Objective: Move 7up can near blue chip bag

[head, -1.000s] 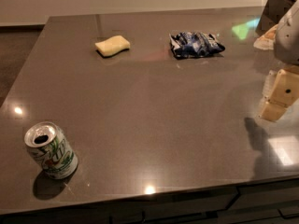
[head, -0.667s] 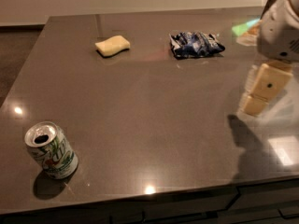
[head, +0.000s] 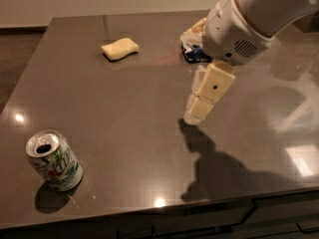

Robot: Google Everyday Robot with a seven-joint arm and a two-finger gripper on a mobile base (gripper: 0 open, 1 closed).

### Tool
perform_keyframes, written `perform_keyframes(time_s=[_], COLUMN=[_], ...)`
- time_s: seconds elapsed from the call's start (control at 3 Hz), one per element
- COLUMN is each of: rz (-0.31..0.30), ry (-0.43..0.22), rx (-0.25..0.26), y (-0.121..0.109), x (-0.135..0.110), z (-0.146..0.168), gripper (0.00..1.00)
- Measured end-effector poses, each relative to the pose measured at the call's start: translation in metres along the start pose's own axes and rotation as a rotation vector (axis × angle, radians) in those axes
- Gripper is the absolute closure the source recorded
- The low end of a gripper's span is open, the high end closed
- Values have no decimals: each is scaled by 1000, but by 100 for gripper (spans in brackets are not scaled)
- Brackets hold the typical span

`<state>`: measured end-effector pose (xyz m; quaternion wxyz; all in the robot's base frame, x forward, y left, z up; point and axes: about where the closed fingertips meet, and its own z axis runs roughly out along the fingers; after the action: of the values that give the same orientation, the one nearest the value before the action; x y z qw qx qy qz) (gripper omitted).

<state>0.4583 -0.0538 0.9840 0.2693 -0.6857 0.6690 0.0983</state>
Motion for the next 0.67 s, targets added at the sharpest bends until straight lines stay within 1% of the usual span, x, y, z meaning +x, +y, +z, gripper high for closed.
perform_keyframes(time_s=[0.33, 0.67], rz=[-64, -119], ry=[-63, -92], rx=[-55, -129], y=[17, 49], x=[-36, -68], z=[26, 59], gripper=[0, 0])
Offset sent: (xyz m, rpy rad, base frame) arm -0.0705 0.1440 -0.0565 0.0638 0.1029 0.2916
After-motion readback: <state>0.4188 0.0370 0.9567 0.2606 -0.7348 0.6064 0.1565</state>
